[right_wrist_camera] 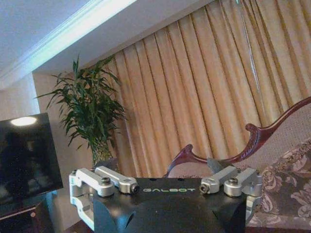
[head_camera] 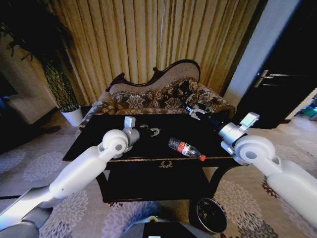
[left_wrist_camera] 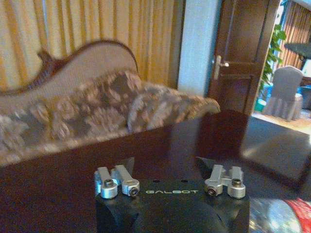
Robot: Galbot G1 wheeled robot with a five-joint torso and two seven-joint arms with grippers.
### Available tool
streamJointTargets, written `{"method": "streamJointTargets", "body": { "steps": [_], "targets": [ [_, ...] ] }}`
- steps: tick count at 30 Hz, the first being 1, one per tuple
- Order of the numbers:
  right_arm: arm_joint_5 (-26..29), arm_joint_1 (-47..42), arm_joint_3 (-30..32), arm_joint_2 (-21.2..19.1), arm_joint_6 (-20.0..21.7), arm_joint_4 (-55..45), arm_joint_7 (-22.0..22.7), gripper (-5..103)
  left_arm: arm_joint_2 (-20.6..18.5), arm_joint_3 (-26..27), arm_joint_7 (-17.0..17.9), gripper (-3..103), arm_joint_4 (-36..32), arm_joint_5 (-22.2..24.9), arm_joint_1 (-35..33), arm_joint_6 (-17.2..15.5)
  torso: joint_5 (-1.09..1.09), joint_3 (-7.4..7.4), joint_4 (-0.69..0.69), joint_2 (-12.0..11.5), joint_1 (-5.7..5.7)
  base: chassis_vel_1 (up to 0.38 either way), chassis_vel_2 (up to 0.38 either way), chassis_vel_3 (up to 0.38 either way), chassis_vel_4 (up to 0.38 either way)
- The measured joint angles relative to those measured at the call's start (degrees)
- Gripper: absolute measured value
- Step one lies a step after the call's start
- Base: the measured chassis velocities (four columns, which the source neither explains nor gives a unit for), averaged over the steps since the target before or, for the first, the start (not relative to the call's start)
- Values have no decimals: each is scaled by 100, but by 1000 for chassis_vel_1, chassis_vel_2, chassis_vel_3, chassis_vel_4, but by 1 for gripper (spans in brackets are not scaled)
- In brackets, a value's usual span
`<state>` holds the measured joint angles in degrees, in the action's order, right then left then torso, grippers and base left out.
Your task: Move to the front of the table and place the trash on the table into the trash bin.
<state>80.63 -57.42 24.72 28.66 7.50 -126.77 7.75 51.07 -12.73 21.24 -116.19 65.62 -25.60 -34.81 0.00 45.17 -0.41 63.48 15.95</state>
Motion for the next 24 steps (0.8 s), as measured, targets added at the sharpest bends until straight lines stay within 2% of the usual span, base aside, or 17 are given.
{"method": "streamJointTargets", "body": {
  "steps": [2,3,4,6,13,17,19,20,24],
  "targets": [
    [-4,1,-1,2,8,9,24,100,-10,44,-6,76,-8,-118,-3,35,0,0,0,0,0,0,0,0,0],
    [-12,-1,0,3,21,26,56,100,-47,107,-9,86,-27,-249,-15,88,-1,0,0,0,0,0,0,0,0],
    [-12,-1,0,3,21,26,56,100,-47,107,-9,86,-27,-249,-15,88,-1,0,0,0,0,0,0,0,0],
    [-31,-5,1,6,50,45,89,100,-126,160,-12,97,-109,-324,-25,122,0,0,0,-1,0,0,0,0,0],
    [-158,-1,2,-3,233,65,231,100,-328,458,-98,100,-388,-371,-138,117,0,0,0,-1,0,0,0,0,0],
    [-216,1,27,-31,479,62,569,100,-531,708,-98,100,-572,-380,-337,110,-1,0,0,-1,0,0,0,0,0],
    [-285,33,36,-35,699,48,919,100,-701,1020,-93,100,-759,-386,-564,111,-1,0,0,-1,0,0,0,0,0],
    [-285,33,36,-35,699,48,919,100,-701,1020,-93,100,-759,-386,-564,111,-1,0,0,-1,0,0,0,0,0],
    [-352,24,82,-22,930,26,1265,100,-928,1563,-209,100,-881,-399,-964,110,0,0,0,-1,0,0,0,0,0]
  ]
}}
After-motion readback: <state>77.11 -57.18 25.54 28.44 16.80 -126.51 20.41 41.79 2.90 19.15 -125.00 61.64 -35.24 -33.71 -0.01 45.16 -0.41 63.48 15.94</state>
